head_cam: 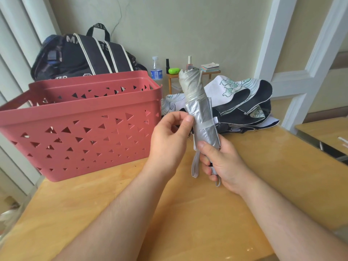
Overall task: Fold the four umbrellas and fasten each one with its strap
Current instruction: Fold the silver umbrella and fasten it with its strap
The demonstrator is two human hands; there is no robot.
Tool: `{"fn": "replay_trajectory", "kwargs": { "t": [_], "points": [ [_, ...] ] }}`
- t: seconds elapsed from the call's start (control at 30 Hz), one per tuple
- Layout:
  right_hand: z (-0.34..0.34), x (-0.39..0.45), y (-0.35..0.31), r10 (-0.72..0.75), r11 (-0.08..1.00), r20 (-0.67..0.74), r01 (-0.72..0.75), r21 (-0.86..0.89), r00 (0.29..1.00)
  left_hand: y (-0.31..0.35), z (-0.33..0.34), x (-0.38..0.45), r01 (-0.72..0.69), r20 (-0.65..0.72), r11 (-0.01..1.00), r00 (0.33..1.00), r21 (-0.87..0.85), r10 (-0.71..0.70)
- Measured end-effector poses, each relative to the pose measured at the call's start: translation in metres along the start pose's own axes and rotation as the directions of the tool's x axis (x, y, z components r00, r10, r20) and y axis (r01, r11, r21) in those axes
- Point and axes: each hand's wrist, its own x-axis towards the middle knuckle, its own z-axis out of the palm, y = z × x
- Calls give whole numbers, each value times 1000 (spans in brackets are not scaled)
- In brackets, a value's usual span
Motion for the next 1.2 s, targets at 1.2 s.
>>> {"fn": "replay_trajectory", "kwargs": {
  "t": [1.2],
  "points": [
    [1,-1,-3,-184,981,-63,179,-80,981,-20,5,-11,-95,-12,933,994,347,106]
  ]
}}
